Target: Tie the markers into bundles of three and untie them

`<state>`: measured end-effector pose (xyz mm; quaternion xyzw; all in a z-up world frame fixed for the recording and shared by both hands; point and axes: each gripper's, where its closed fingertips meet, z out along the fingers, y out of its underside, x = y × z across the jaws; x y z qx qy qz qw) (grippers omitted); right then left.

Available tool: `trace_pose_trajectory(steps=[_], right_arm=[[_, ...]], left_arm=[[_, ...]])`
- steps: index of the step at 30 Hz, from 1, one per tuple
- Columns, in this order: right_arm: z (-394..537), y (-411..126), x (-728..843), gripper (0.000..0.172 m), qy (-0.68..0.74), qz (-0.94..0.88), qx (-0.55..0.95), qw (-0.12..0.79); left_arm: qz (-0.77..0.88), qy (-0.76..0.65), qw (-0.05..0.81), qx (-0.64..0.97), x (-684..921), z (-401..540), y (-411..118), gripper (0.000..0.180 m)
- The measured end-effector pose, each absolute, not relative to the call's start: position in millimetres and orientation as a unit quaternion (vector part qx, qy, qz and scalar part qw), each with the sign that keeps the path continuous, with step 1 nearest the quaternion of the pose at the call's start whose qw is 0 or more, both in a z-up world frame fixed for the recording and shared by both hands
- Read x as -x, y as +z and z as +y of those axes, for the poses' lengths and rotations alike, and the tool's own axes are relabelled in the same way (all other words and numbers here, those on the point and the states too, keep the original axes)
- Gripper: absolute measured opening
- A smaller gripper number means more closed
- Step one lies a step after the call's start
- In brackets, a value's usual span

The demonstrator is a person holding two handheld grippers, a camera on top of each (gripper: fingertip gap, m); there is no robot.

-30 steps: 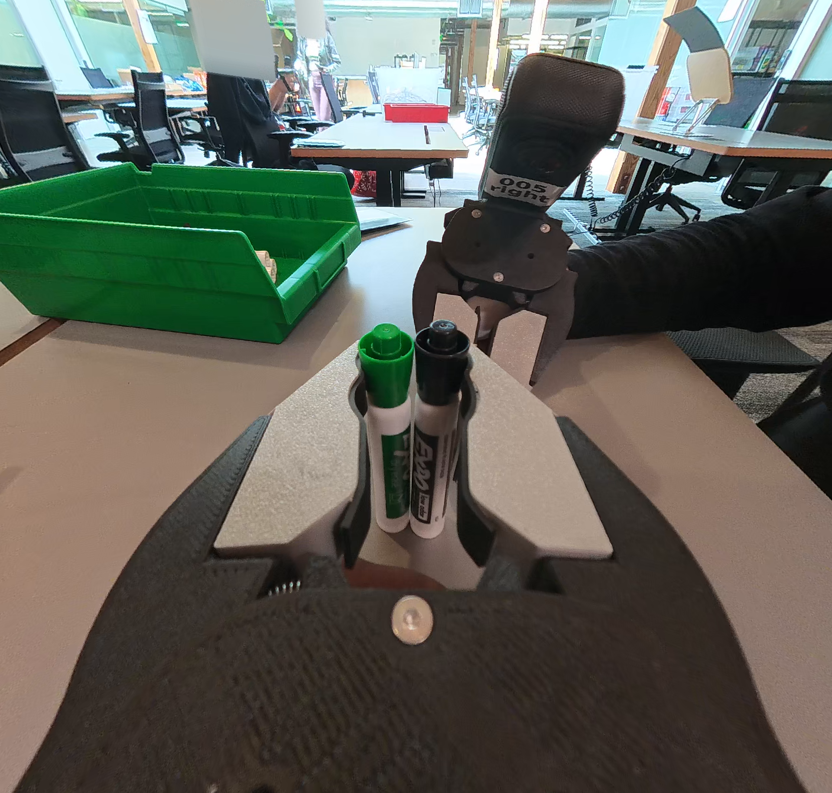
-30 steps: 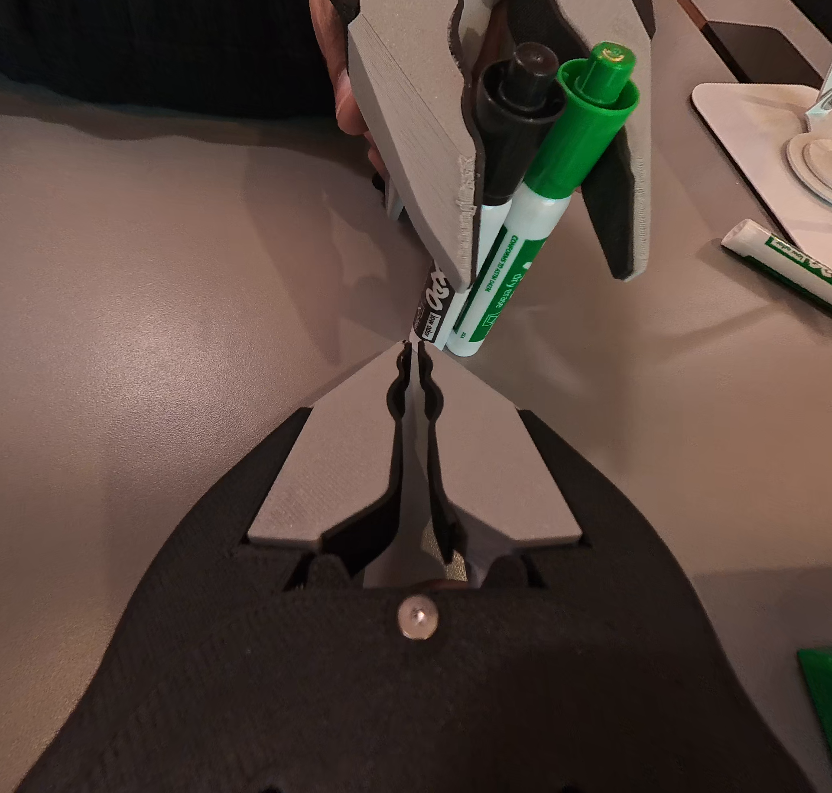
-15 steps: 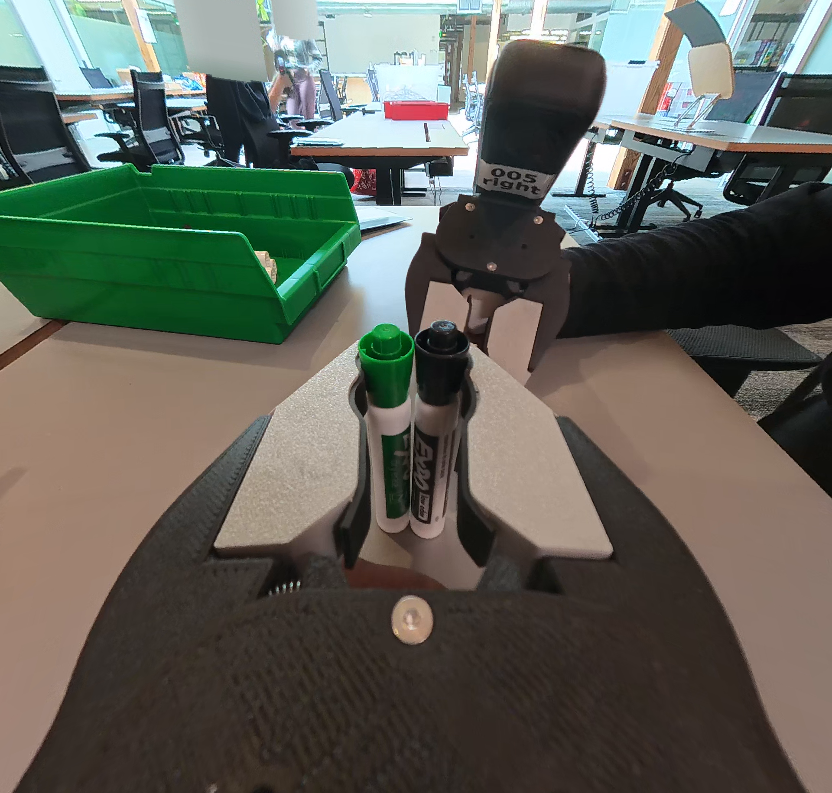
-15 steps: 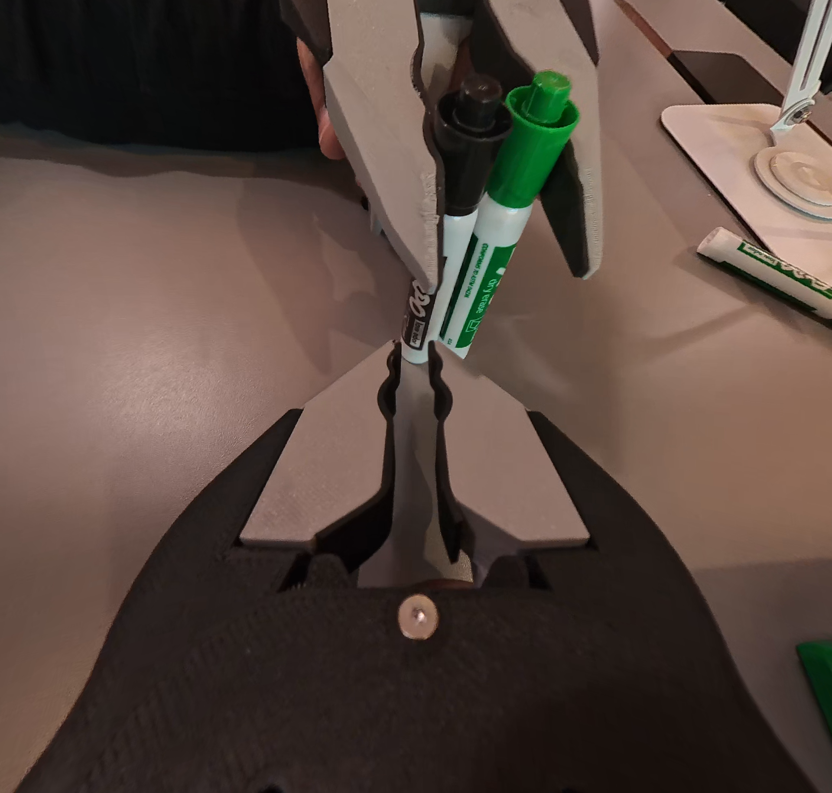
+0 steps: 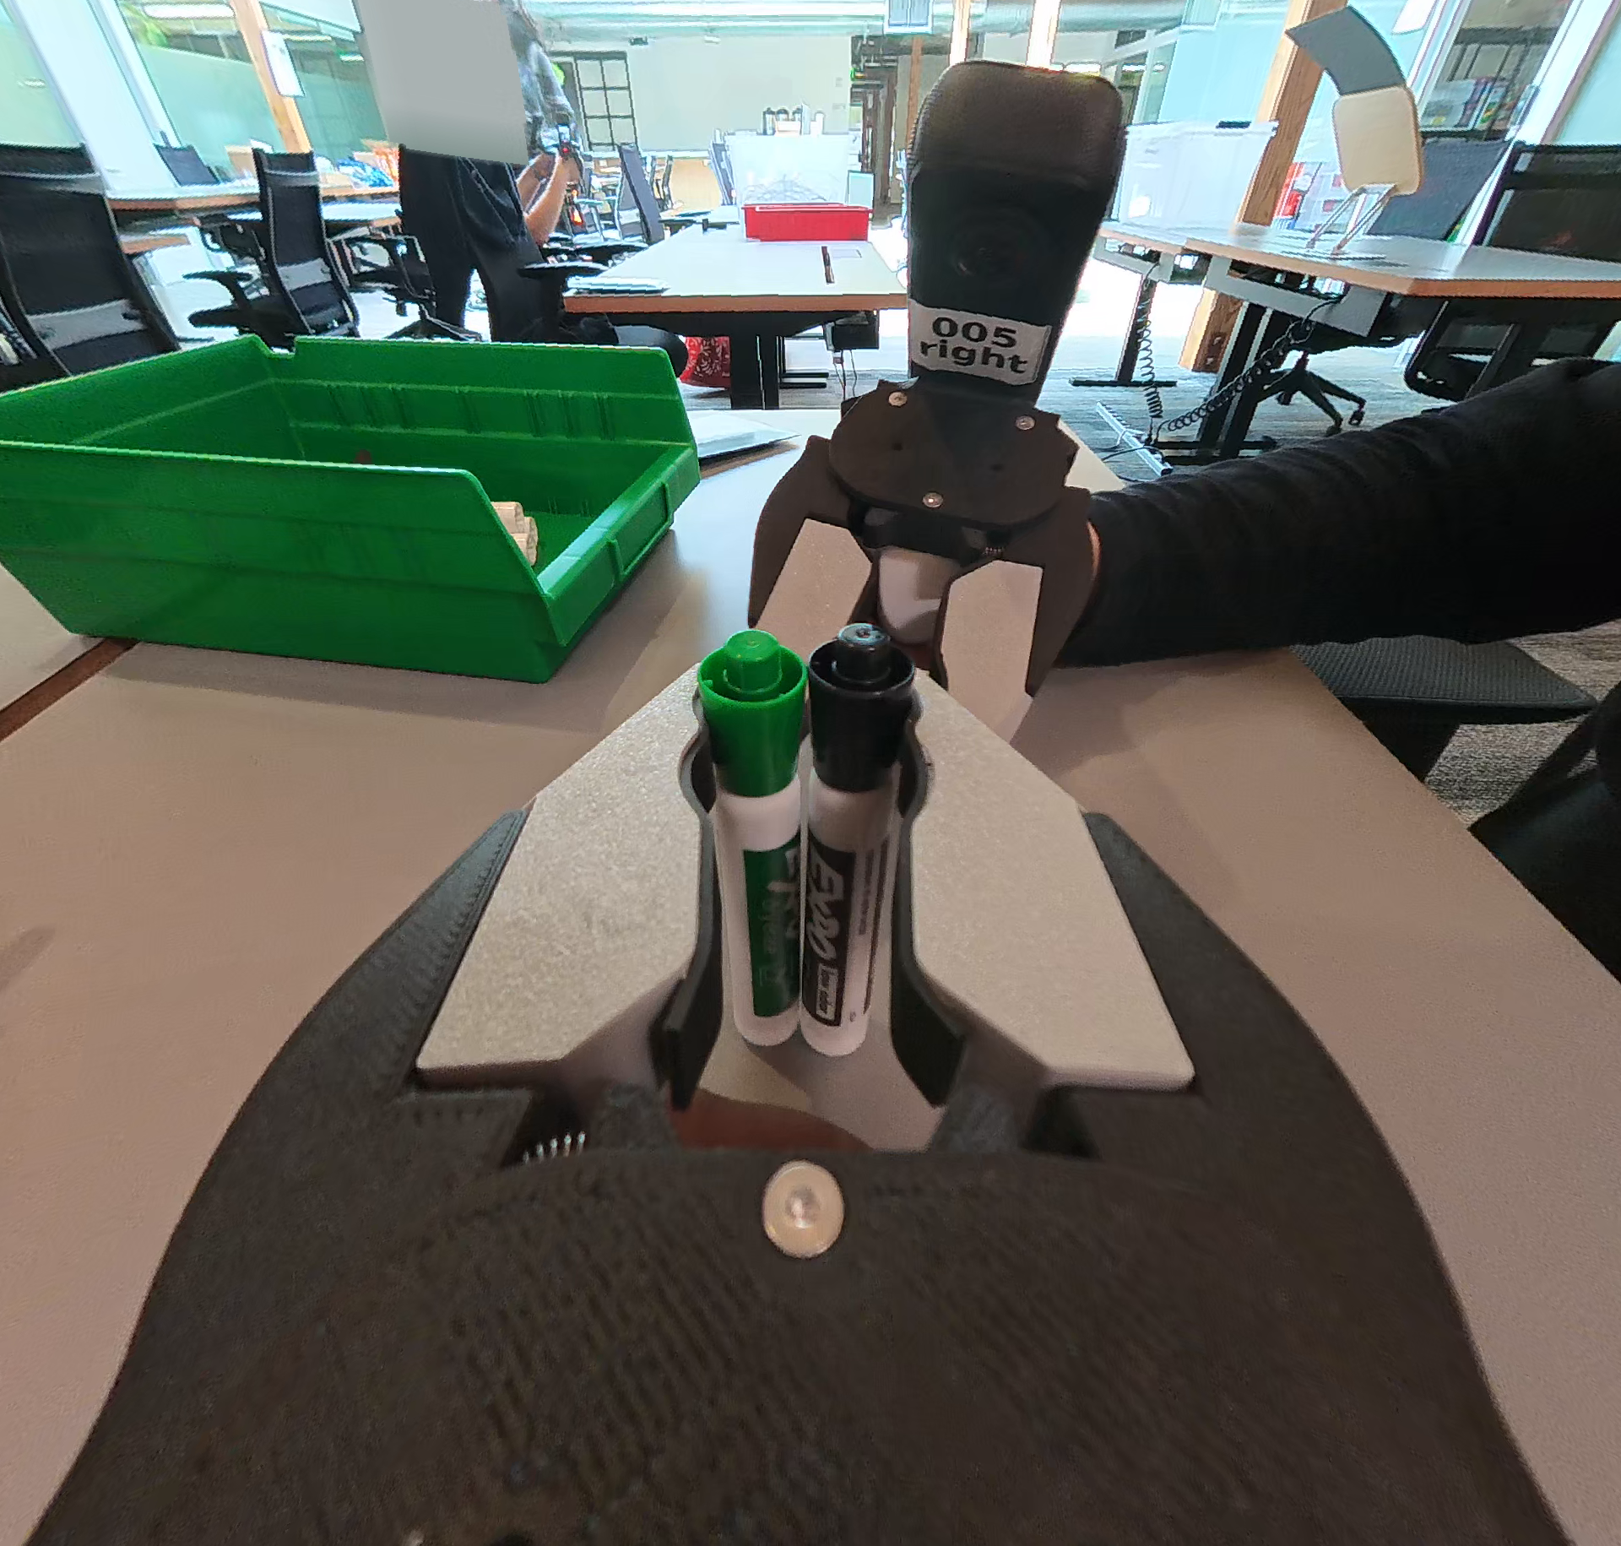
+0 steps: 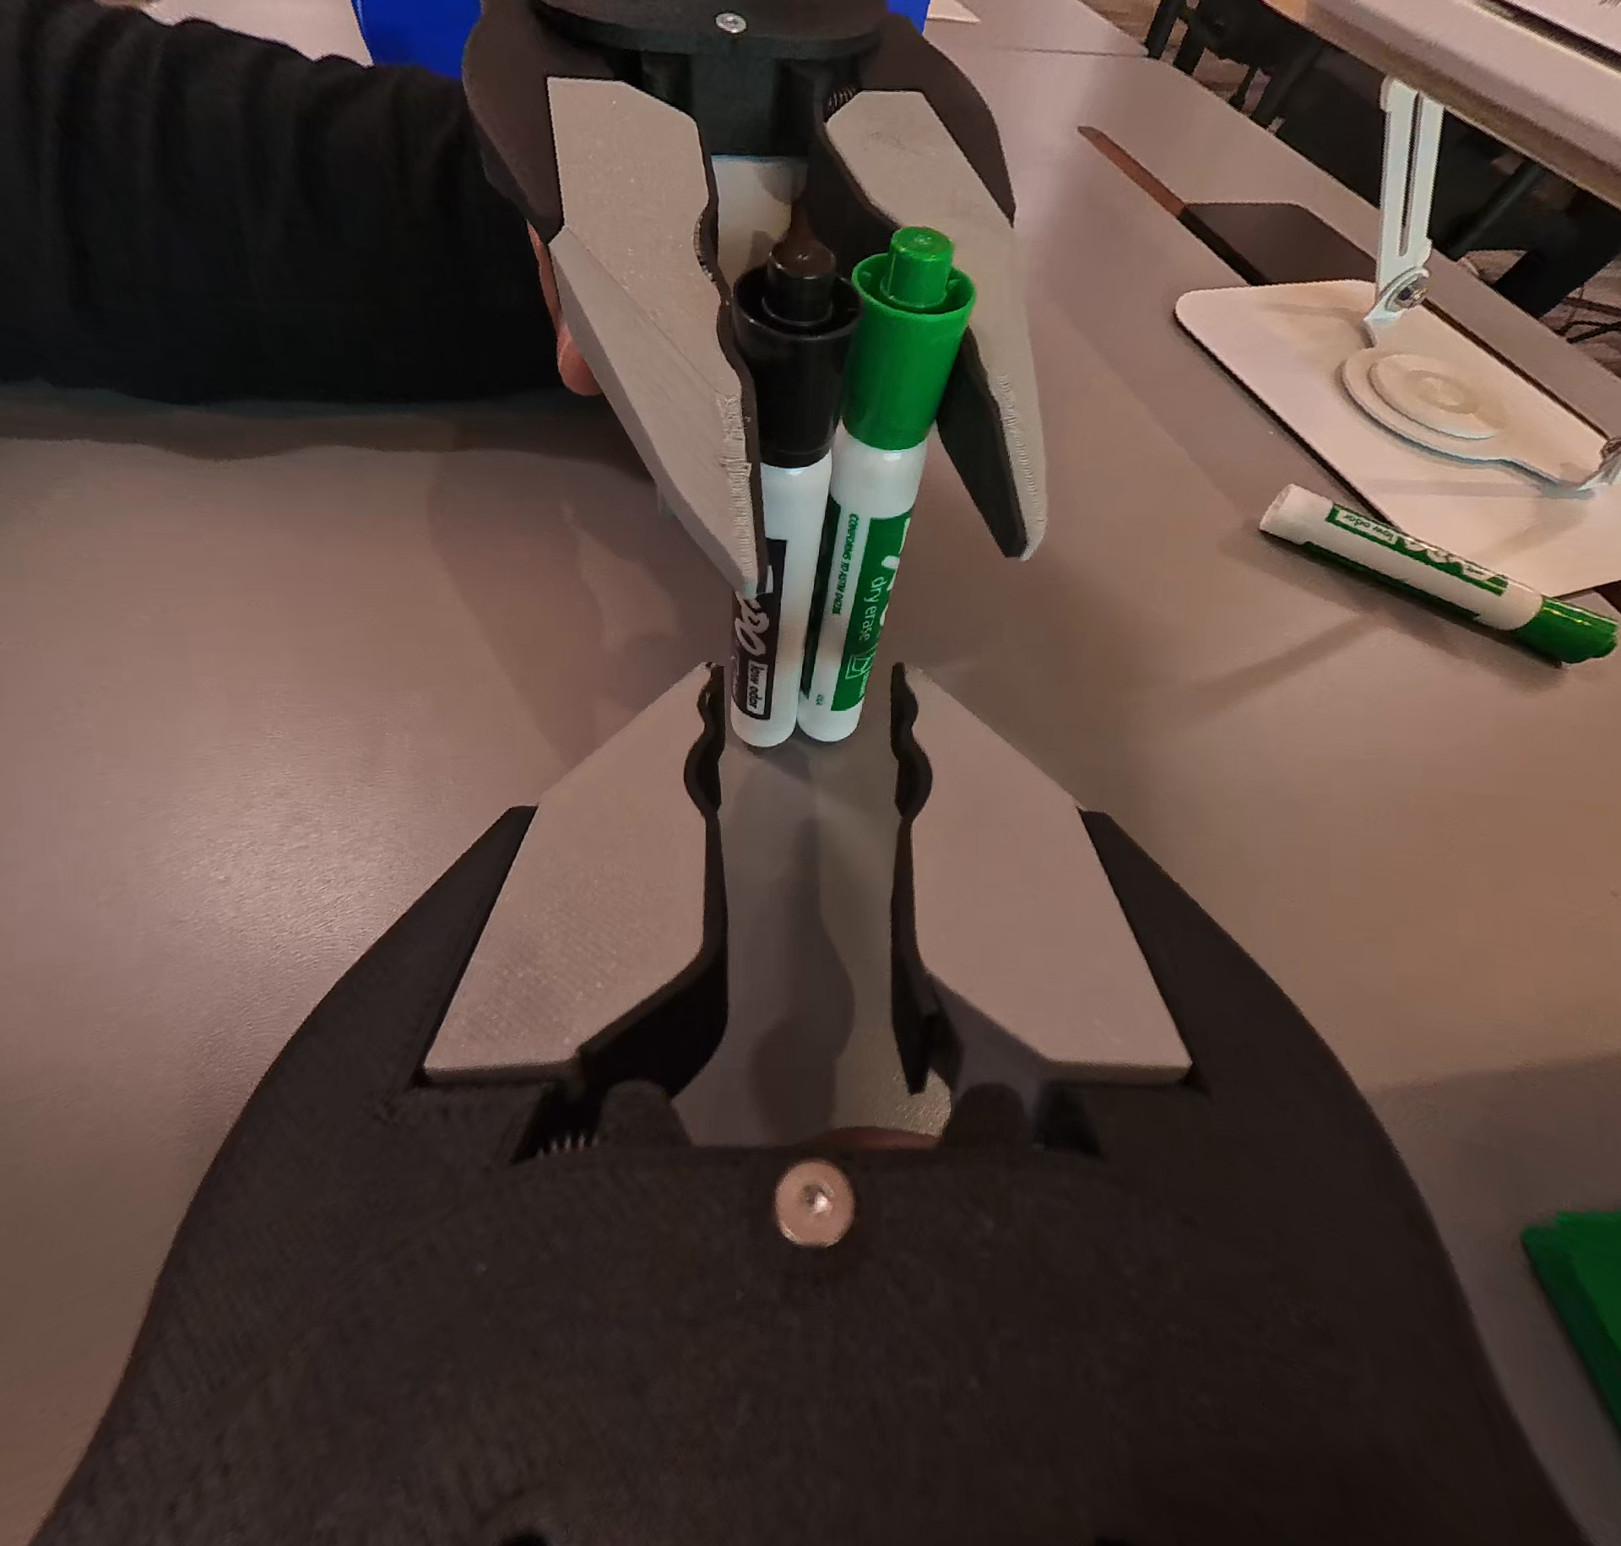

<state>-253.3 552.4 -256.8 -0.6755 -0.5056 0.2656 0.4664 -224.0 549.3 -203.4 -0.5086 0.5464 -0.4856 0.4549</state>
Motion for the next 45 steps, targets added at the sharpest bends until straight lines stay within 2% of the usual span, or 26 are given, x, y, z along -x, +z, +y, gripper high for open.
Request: trace_pose_trajectory(steps=[16, 28, 45], right_arm=[[554.9, -247.7, 251.5, 0.037, 0.293, -0.486, 0.669, 0.48], [550.8, -234.9, 255.7, 0.055, 0.323, -0.477, 0.646, 0.502], [543.3, -225.3, 260.8, 0.054, 0.345, -0.478, 0.62, 0.518]], left_arm=[[0.554, -0.487, 0.454, 0.5, 219.2, 545.0, -198.1, 0.037], [0.556, -0.491, 0.445, 0.502, 218.4, 543.3, -196.4, 0.038], [0.563, -0.489, 0.442, 0.498, 216.3, 532.7, -181.1, 0.037]])
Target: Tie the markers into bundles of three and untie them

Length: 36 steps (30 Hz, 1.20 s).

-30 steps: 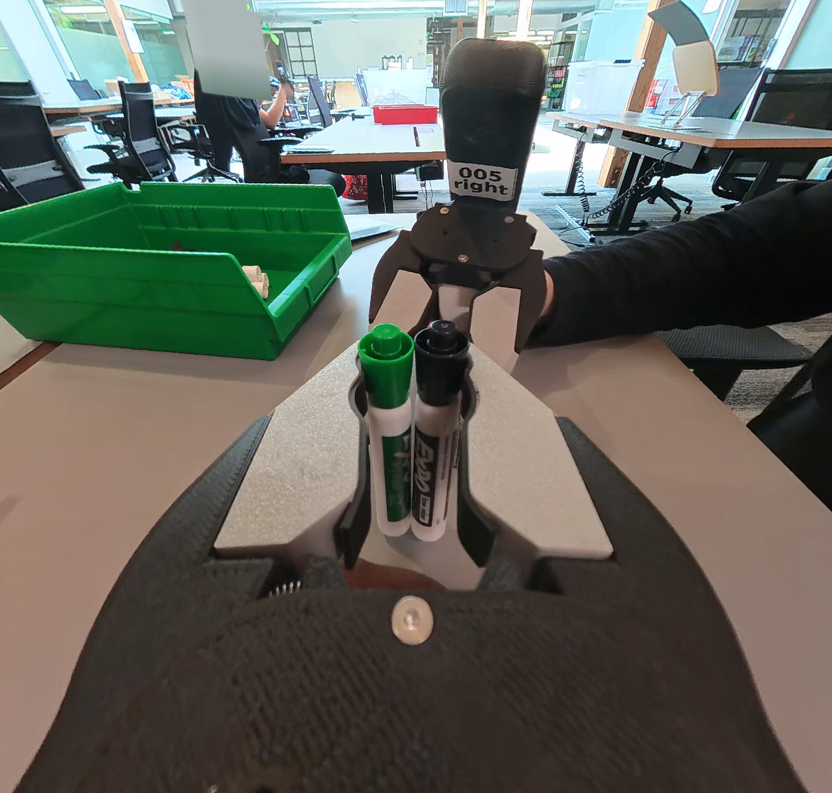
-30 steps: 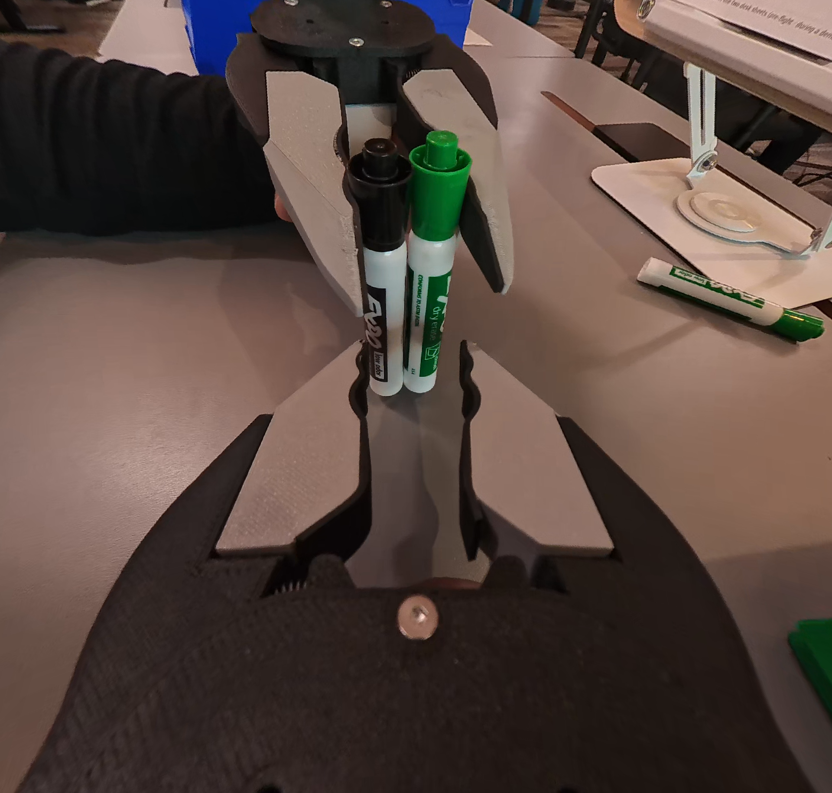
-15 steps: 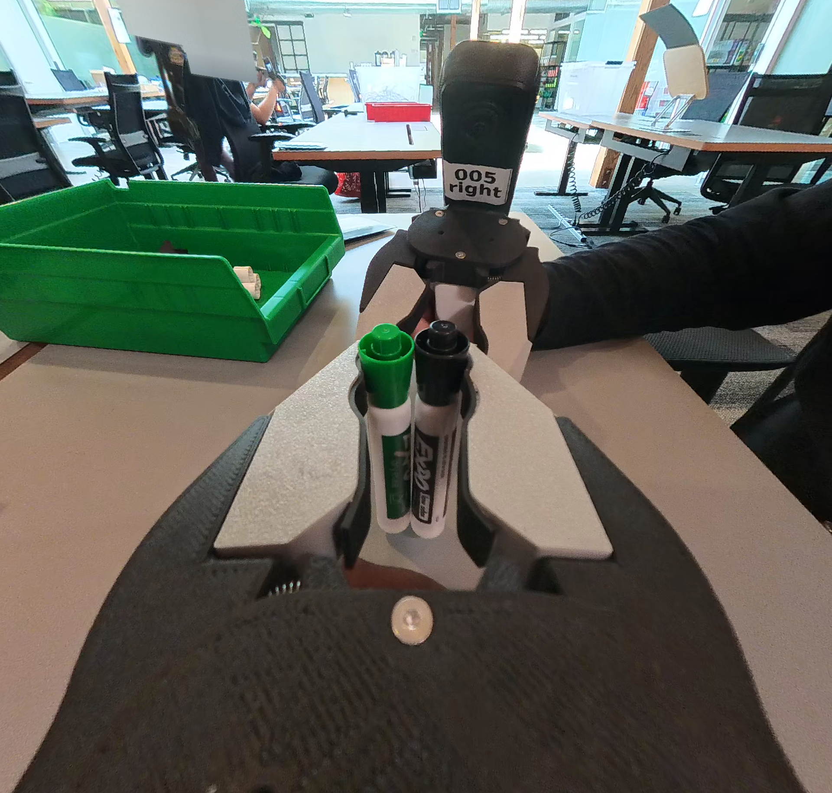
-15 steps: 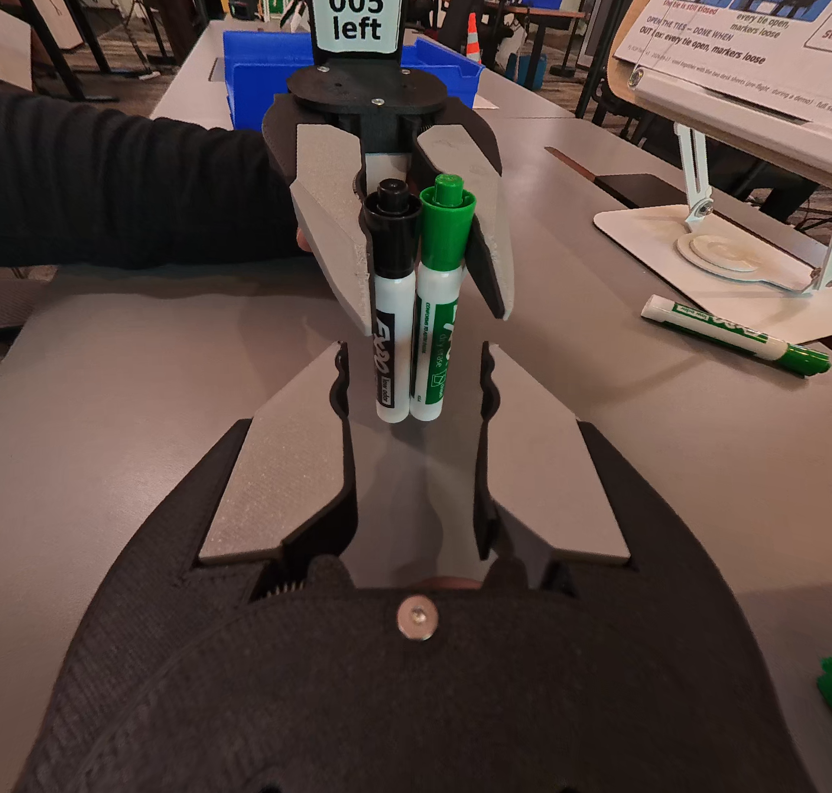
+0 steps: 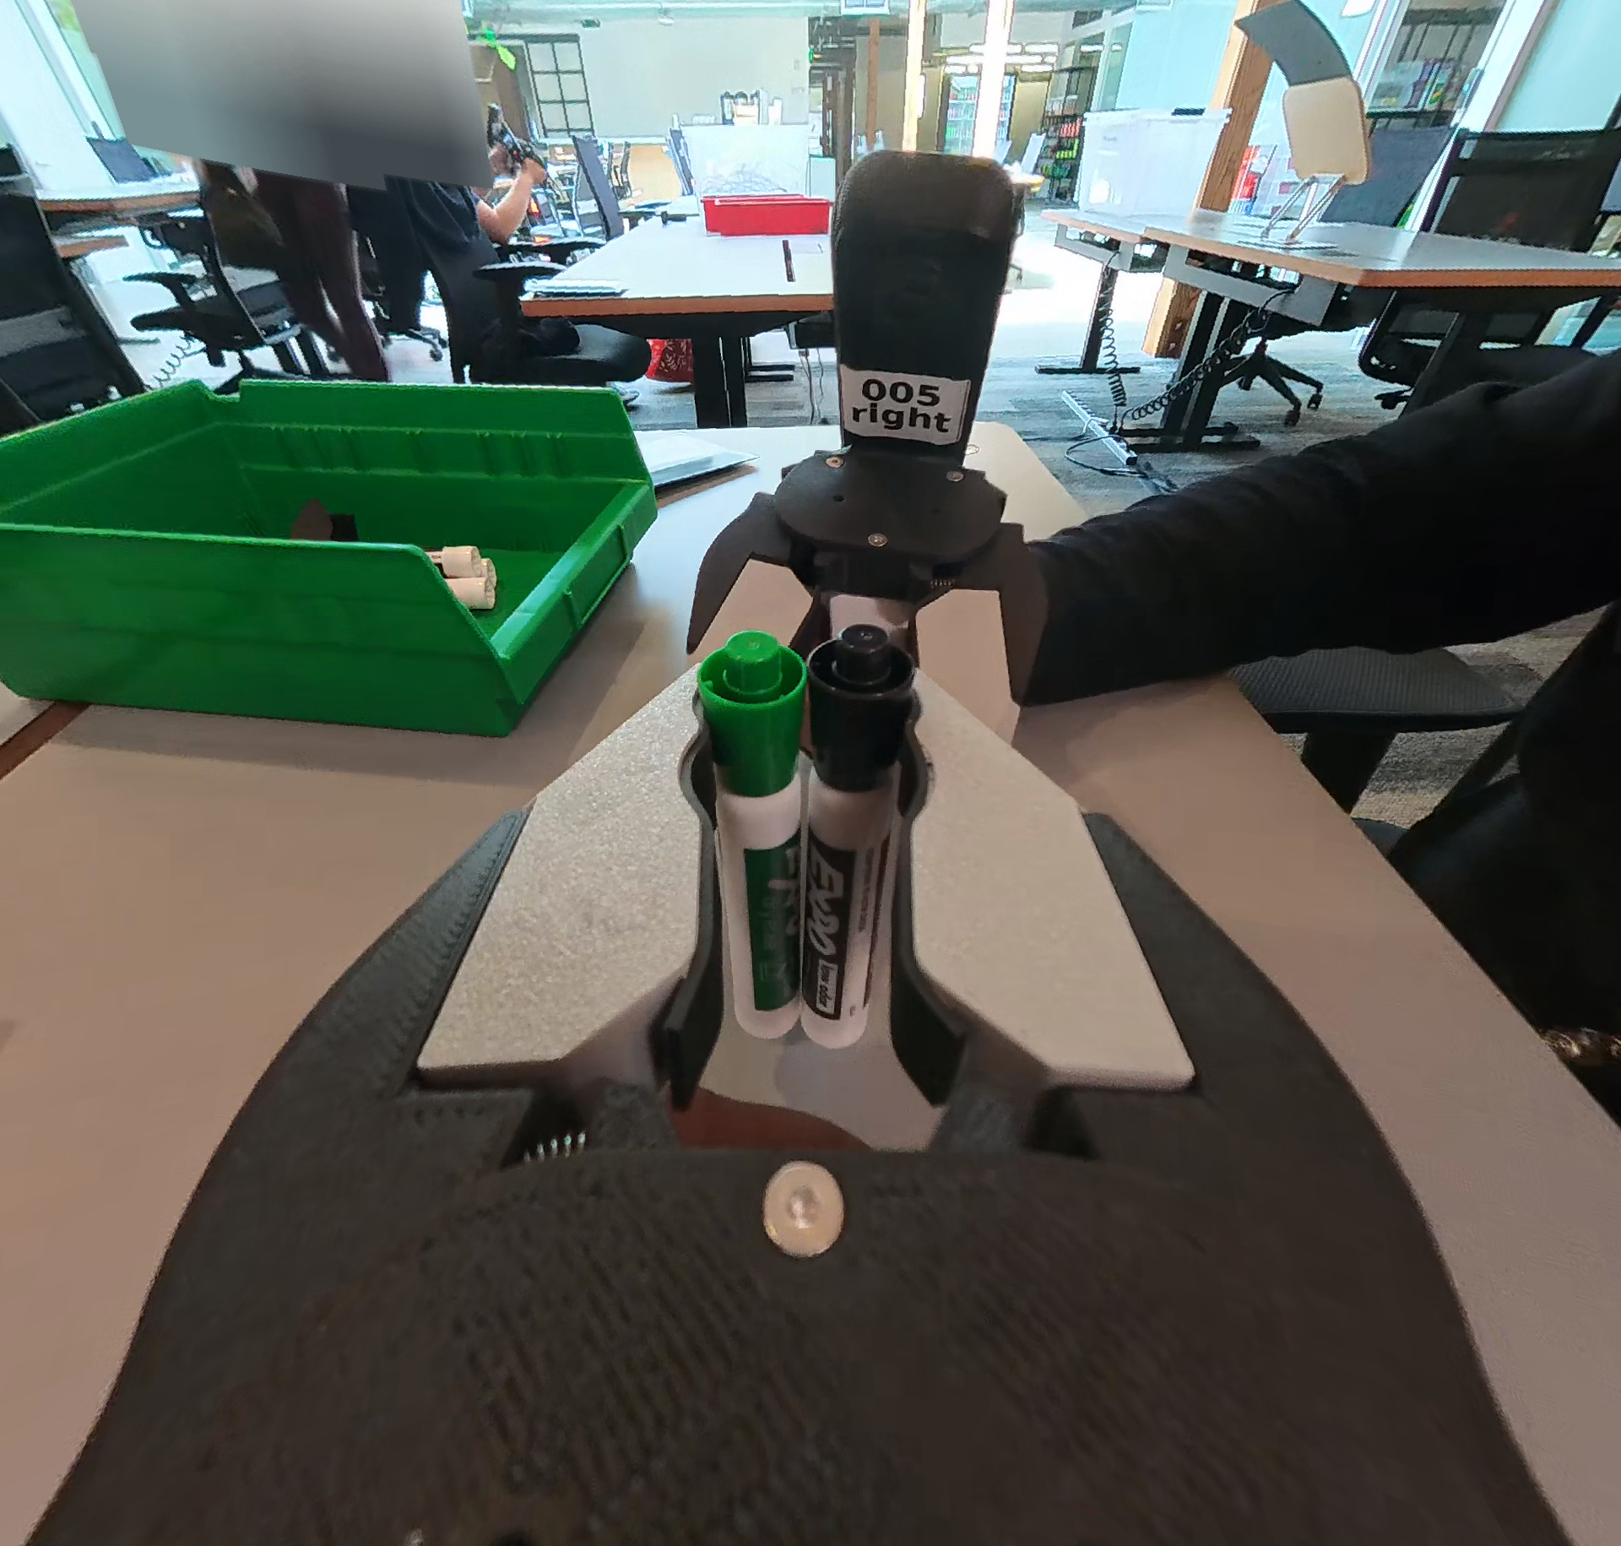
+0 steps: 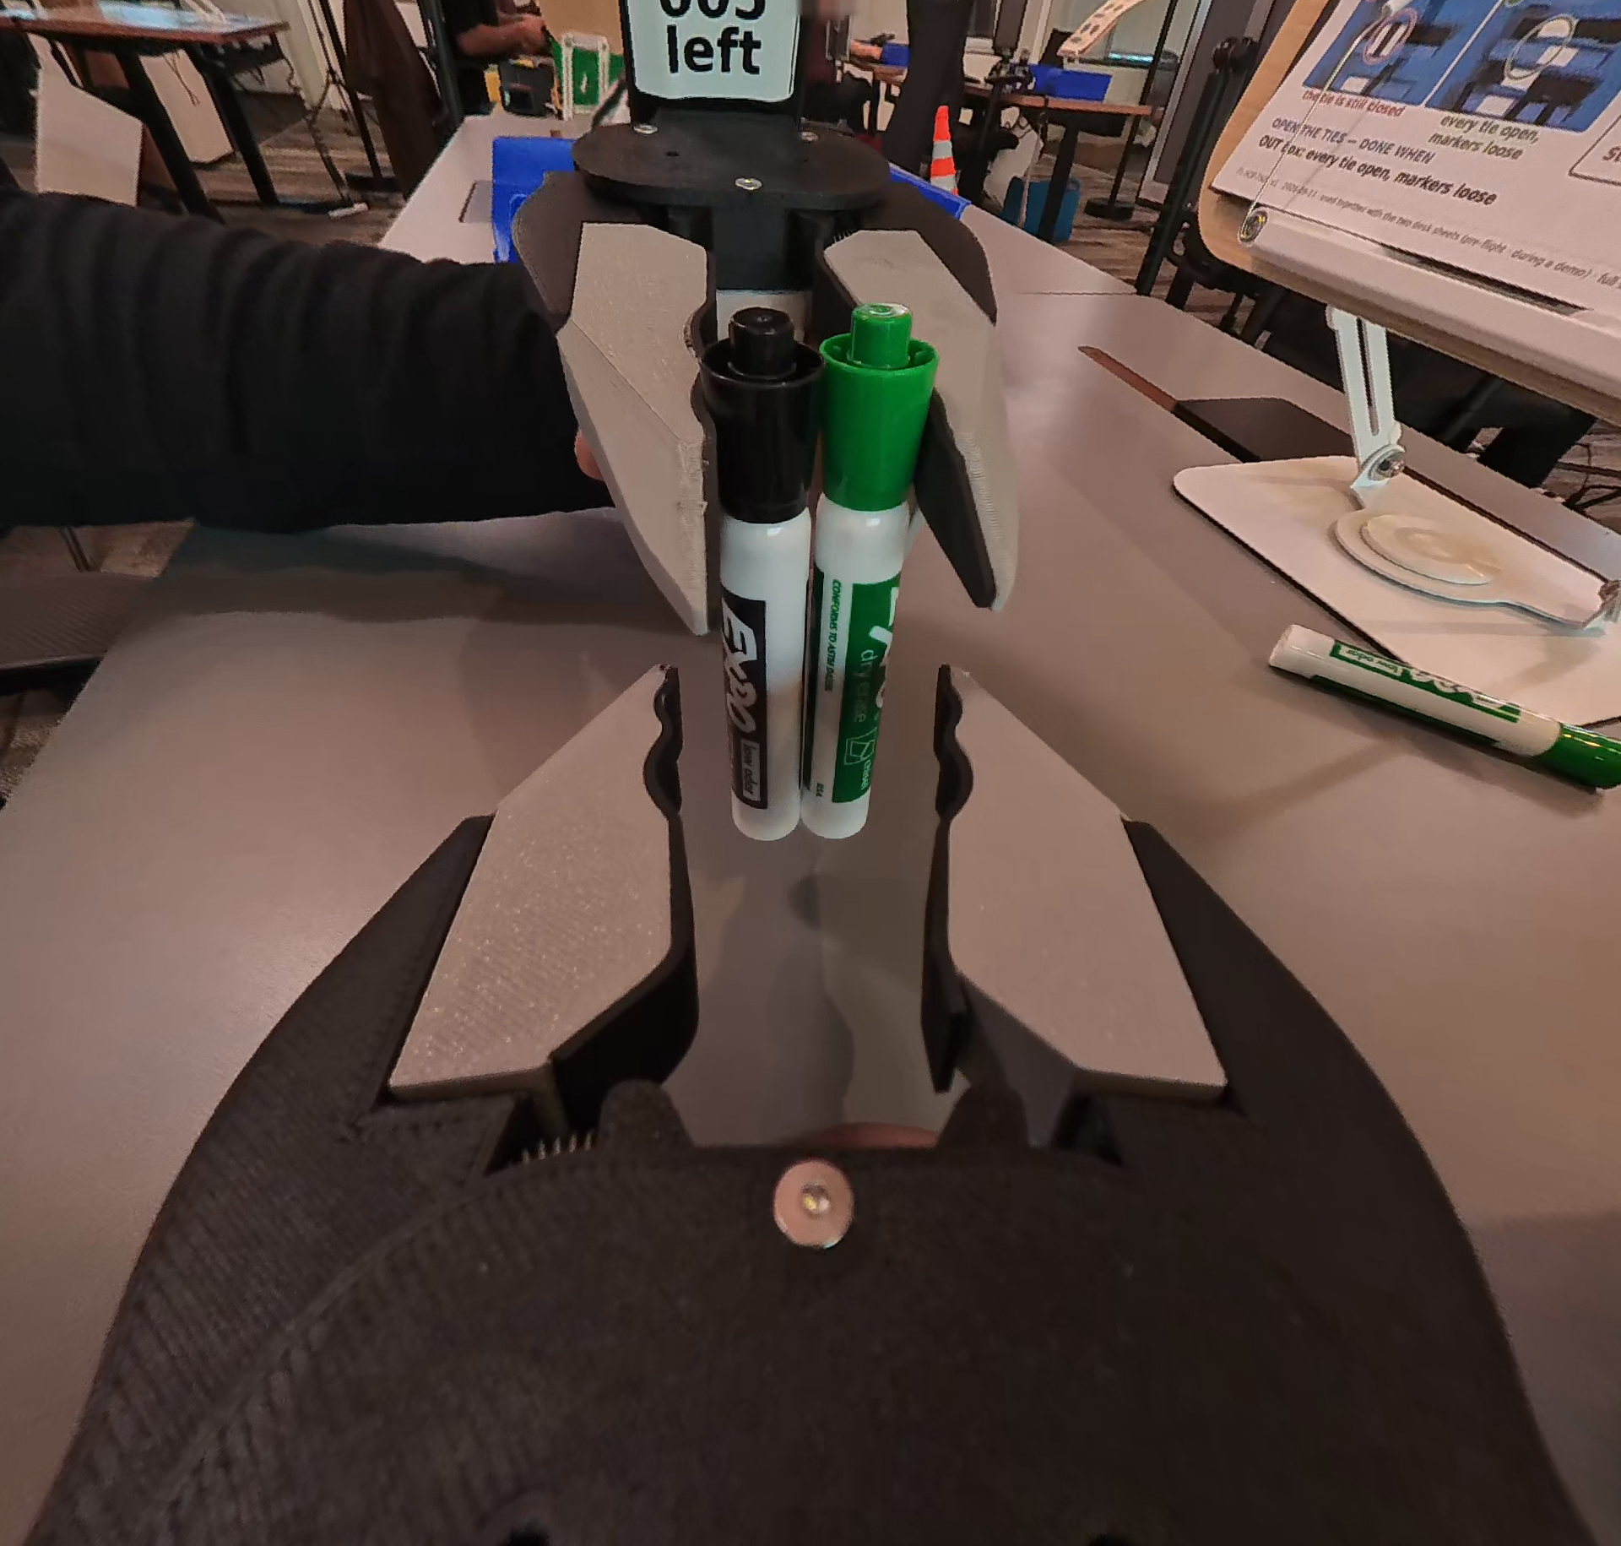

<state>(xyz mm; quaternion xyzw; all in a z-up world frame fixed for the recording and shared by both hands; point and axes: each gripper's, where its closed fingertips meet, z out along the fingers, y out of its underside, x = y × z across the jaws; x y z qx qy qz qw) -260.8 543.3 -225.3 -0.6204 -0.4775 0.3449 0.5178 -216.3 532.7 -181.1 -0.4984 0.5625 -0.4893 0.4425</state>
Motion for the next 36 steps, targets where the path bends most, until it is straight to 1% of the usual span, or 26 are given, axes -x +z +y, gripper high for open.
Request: trace_pose_trajectory(steps=[13, 36], right_arm=[[540.8, -221.2, 263.6, 0.058, 0.352, -0.475, 0.611, 0.526], [535.3, -216.8, 267.1, 0.058, 0.365, -0.48, 0.596, 0.53]], left_arm=[[0.577, -0.481, 0.438, 0.494, 208.4, 523.8, -172.4, 0.037], [0.588, -0.487, 0.436, 0.477, 193.3, 511.0, -156.3, 0.037]])
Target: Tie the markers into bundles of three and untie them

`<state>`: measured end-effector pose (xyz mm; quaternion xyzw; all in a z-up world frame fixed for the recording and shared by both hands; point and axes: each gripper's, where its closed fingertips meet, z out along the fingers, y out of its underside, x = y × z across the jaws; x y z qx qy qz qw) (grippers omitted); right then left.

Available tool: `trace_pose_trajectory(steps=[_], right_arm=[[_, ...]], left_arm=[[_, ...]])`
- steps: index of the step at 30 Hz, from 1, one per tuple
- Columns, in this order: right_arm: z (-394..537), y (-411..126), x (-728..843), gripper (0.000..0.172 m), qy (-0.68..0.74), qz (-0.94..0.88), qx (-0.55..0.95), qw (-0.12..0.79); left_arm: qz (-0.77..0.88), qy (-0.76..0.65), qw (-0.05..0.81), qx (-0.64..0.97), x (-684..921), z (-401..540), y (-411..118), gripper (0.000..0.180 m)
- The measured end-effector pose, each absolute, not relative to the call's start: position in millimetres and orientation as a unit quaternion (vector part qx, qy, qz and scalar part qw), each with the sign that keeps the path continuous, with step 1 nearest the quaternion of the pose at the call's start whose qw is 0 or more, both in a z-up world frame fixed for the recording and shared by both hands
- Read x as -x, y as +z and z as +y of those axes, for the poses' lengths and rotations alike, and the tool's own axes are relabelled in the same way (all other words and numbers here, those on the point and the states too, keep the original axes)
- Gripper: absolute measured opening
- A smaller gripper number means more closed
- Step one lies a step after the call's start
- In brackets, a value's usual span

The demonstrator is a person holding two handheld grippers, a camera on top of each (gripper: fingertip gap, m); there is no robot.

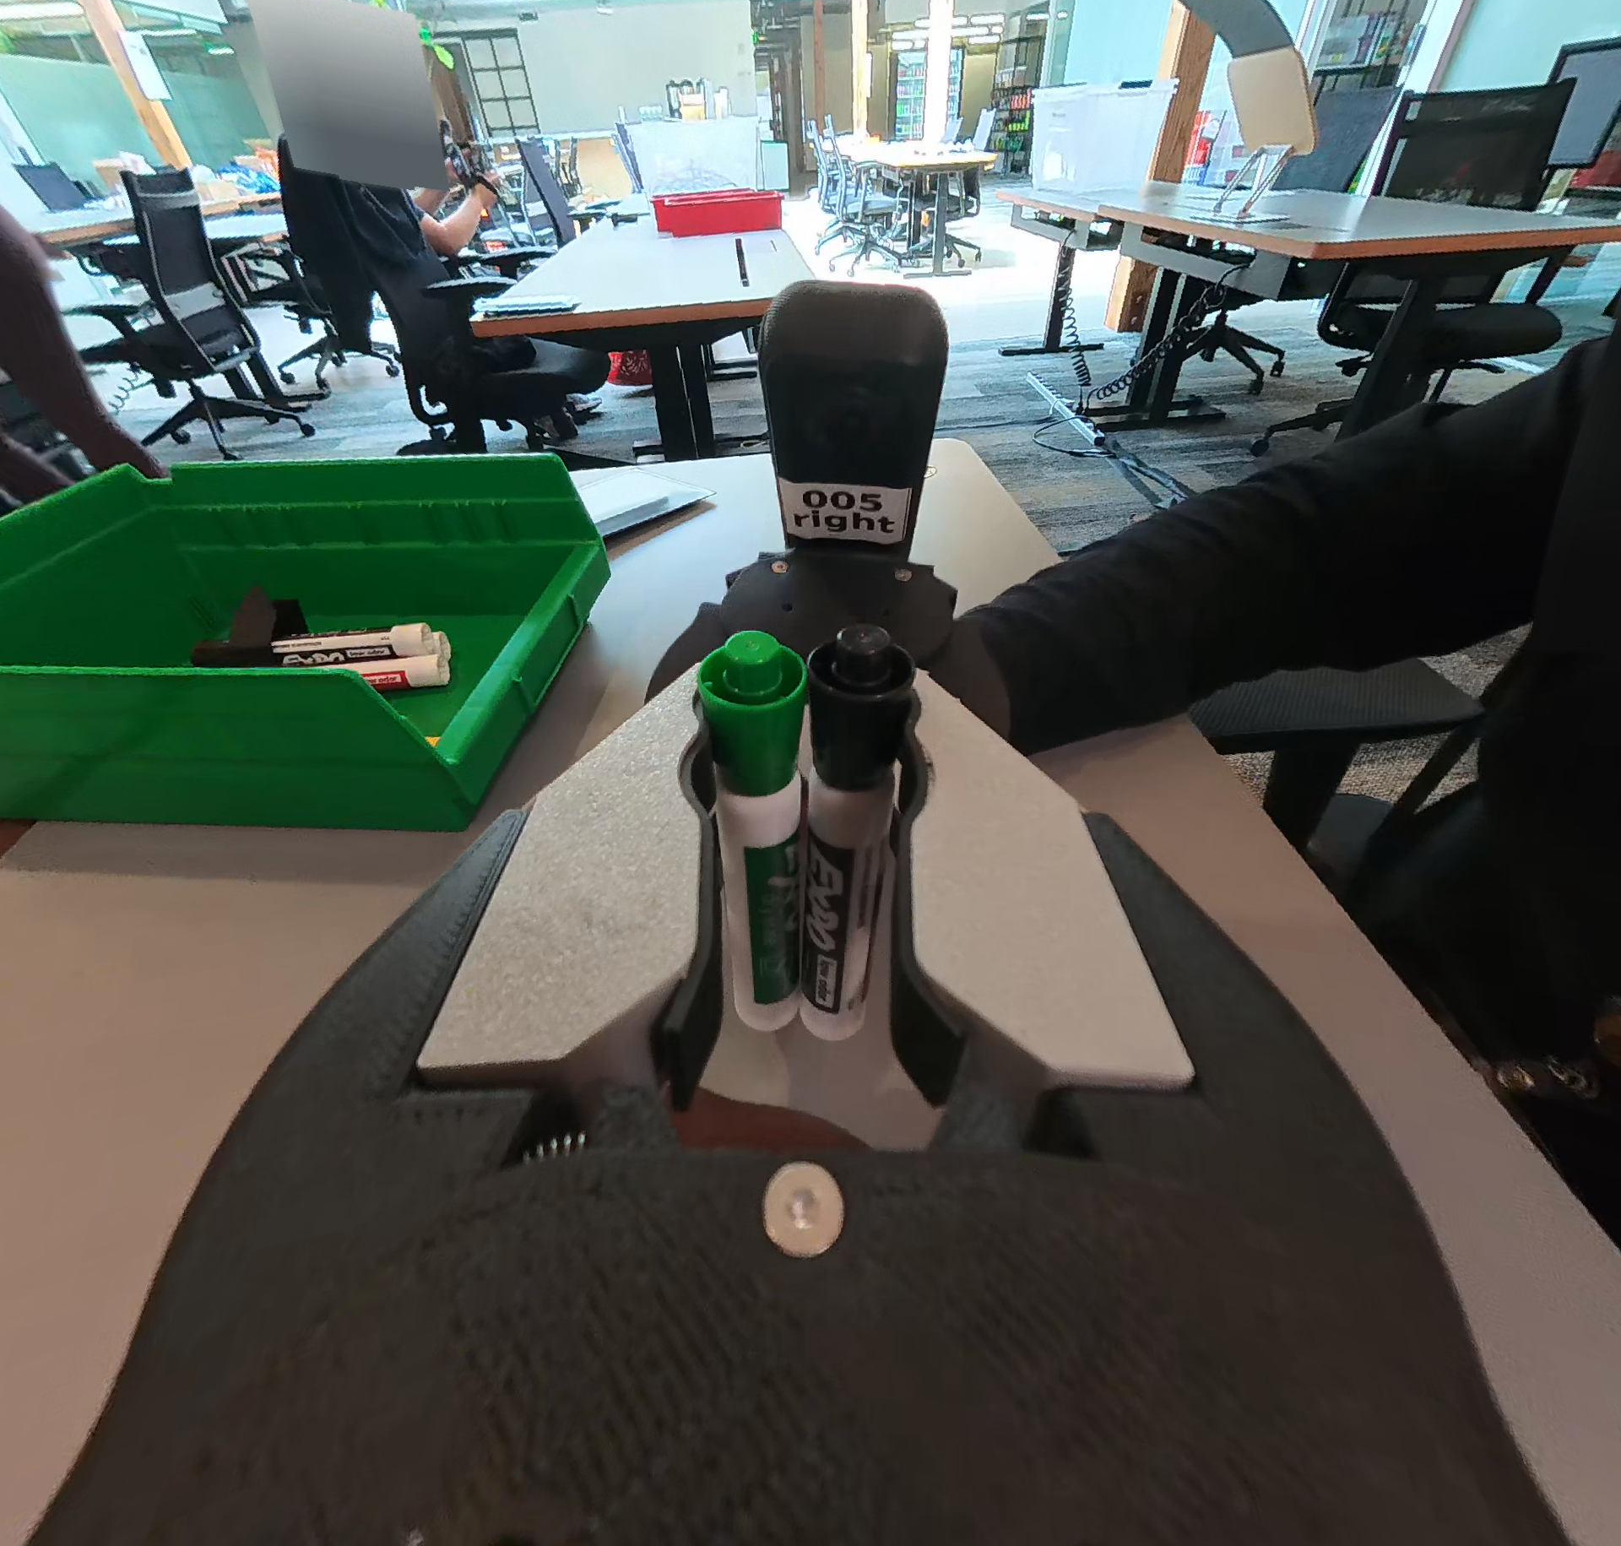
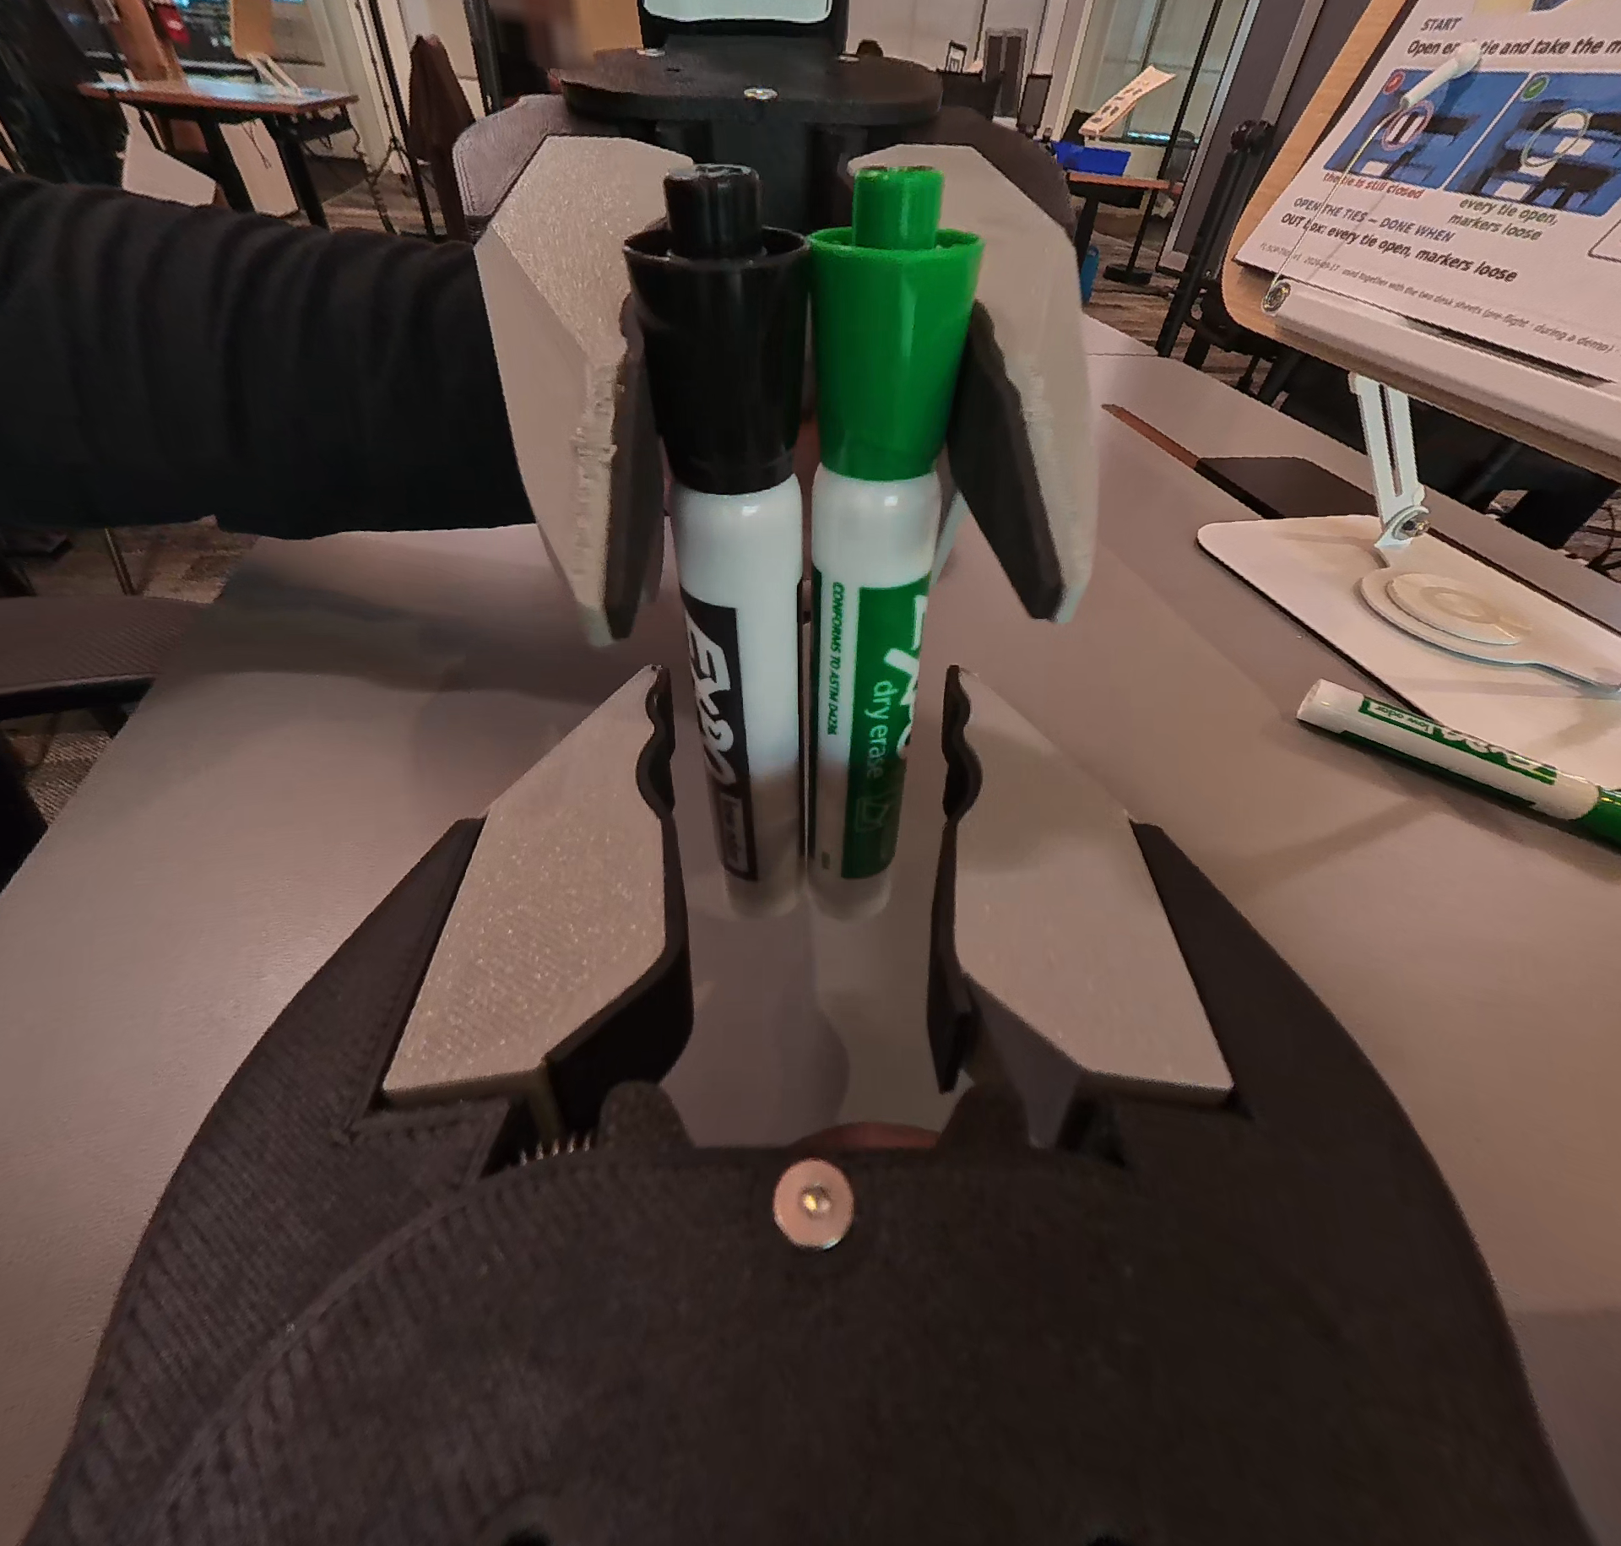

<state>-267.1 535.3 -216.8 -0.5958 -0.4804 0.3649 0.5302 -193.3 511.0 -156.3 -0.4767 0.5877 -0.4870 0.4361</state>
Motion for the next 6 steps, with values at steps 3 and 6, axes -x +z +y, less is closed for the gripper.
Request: trace_pose_trajectory(steps=[3, 6], right_arm=[[534.4, -216.3, 268.0, 0.058, 0.366, -0.482, 0.593, 0.531], [533.0, -216.1, 269.2, 0.058, 0.366, -0.484, 0.591, 0.532]], left_arm=[[0.59, -0.486, 0.436, 0.476, 191.1, 509.8, -155.4, 0.038], [0.591, -0.485, 0.435, 0.475, 188.9, 508.7, -155.1, 0.038]])
